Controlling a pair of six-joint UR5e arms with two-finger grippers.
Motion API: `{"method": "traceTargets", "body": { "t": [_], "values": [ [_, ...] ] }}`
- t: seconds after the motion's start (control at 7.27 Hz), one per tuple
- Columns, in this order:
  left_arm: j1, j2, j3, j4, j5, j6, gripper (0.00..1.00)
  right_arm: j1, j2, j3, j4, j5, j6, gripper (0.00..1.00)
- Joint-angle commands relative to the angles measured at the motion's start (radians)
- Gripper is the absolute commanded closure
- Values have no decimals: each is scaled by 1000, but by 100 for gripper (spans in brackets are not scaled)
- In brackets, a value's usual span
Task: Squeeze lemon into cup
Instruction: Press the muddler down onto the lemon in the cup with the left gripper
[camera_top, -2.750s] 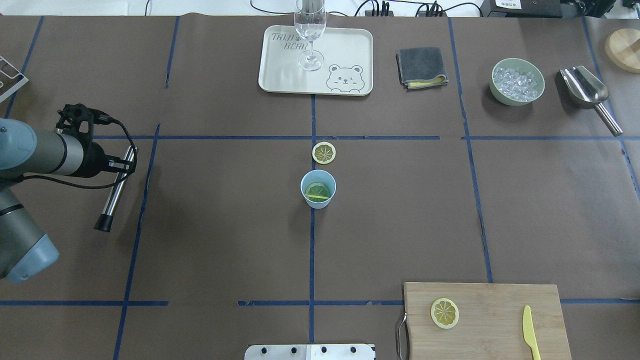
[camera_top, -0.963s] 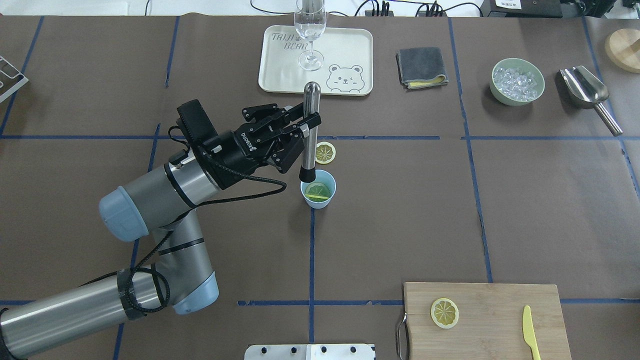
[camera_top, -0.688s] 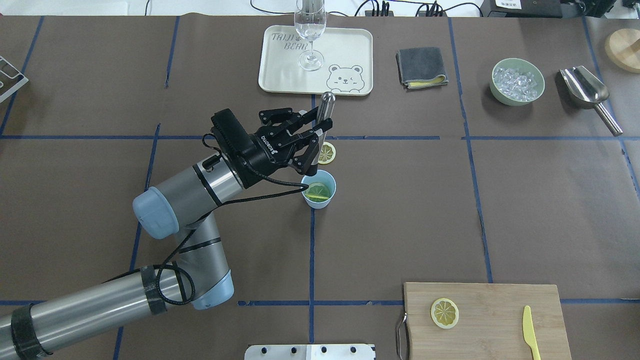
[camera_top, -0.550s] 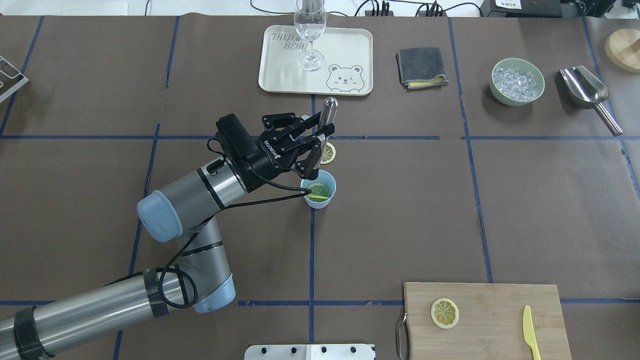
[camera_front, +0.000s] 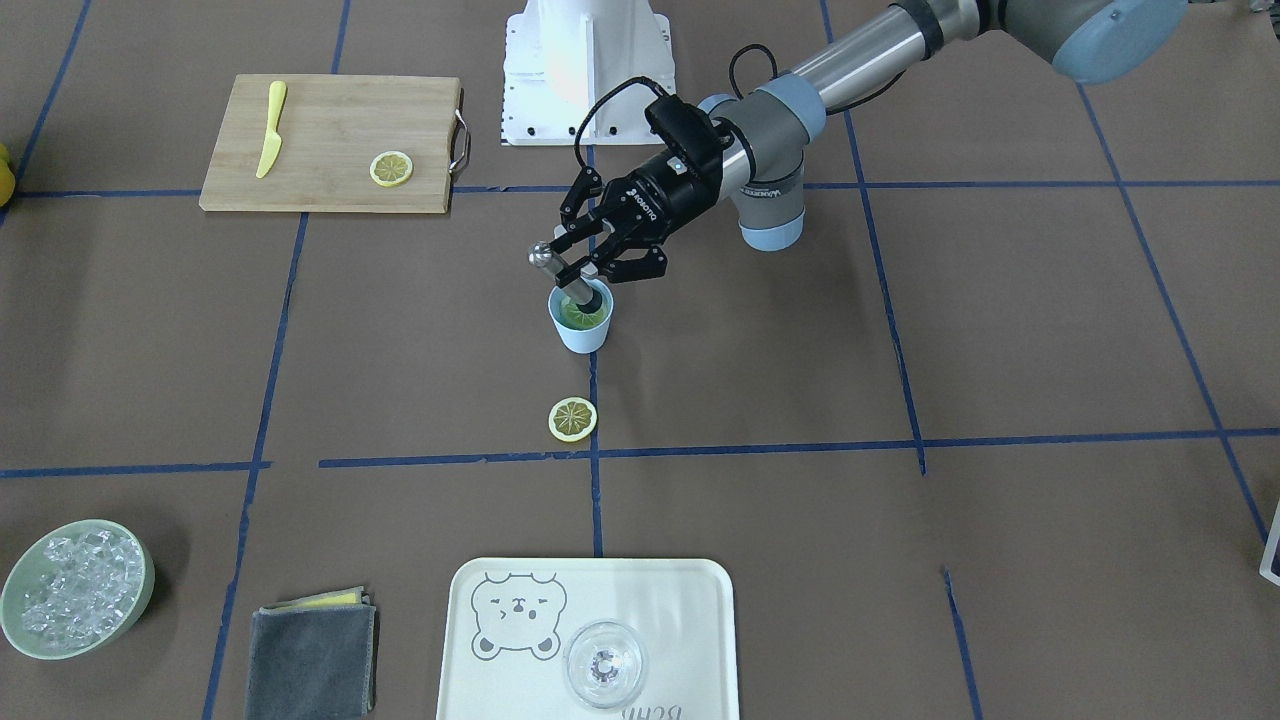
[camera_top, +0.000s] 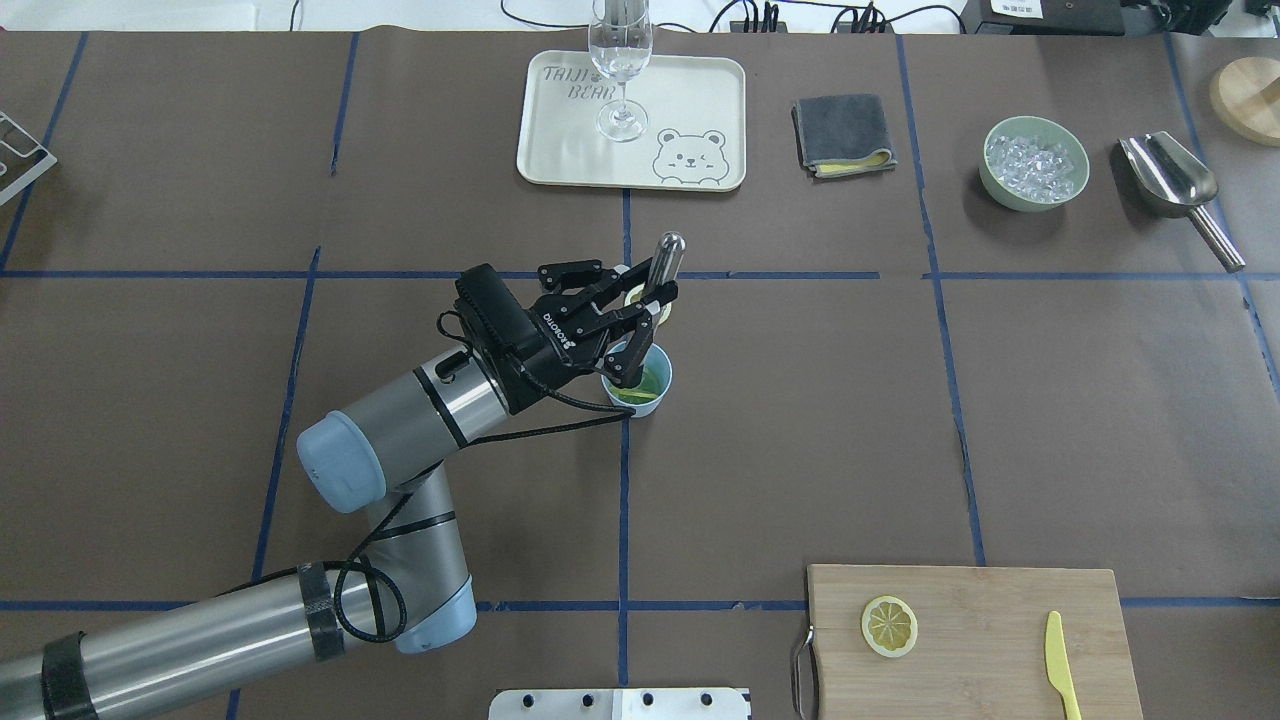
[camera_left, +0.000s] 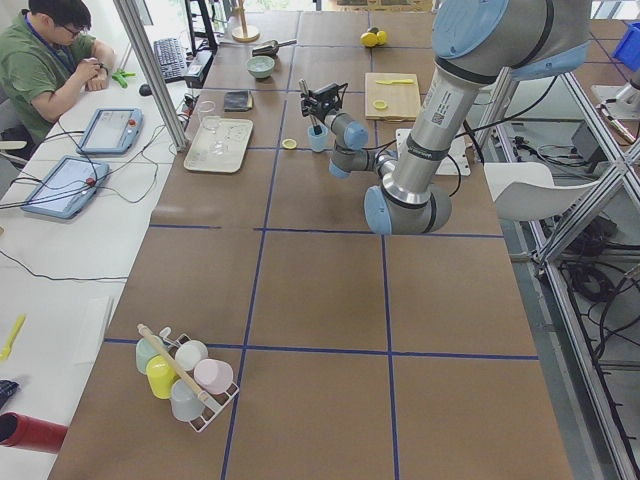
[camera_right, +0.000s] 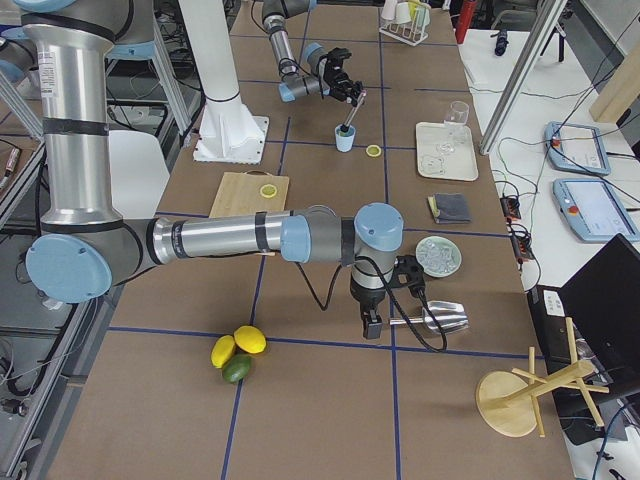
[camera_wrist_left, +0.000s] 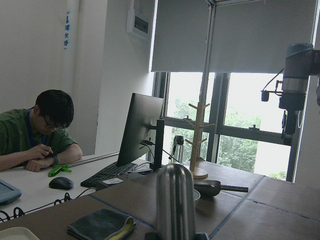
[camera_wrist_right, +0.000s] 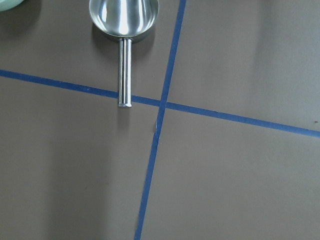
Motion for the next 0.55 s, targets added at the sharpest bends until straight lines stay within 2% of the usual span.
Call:
{"method": "traceTargets", "body": {
  "t": [0.0, 0.41],
  "values": [
    [38, 1, 34, 0, 51, 0, 100, 0, 0, -2, 0, 0, -2, 0],
    [61, 1, 34, 0, 73, 2, 100, 0, 2, 0, 0, 0, 2, 0]
  ]
}}
